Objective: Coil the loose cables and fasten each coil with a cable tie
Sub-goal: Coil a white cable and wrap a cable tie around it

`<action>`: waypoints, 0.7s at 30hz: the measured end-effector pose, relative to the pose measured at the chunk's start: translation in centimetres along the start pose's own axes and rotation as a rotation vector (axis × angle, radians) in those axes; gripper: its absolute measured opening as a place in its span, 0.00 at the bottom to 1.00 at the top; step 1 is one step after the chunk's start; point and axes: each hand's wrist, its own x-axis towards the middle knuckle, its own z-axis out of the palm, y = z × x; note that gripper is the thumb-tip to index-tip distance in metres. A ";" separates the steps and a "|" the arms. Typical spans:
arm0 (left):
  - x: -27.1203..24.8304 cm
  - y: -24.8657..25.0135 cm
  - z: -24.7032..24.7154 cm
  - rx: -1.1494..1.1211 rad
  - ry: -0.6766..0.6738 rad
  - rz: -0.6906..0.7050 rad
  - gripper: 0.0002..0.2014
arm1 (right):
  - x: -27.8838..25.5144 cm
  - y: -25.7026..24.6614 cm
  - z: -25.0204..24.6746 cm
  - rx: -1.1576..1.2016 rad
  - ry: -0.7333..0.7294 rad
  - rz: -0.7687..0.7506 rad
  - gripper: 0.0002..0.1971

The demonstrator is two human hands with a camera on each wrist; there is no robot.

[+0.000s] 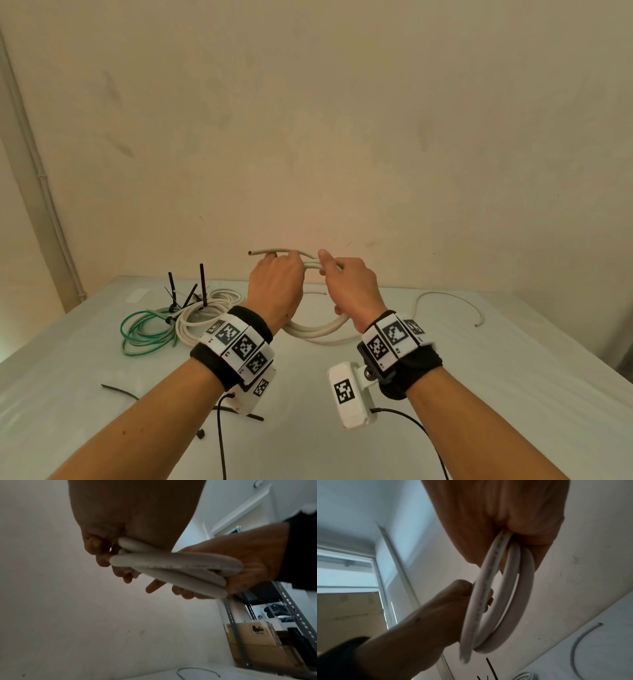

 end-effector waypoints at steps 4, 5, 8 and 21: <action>-0.6 0.1 0.8 0.035 -0.041 -0.079 0.12 | 0.6 0.7 0.9 0.013 0.011 0.062 0.25; -0.7 0.1 1.0 0.055 -0.036 -0.094 0.15 | 0.7 1.0 1.1 0.024 0.023 0.079 0.25; -0.8 0.1 0.8 0.087 -0.033 -0.095 0.20 | 0.9 1.3 1.6 0.029 0.042 0.099 0.25; -0.8 -0.2 0.9 0.183 -0.054 -0.054 0.06 | 1.2 1.3 1.2 0.004 0.004 -0.004 0.25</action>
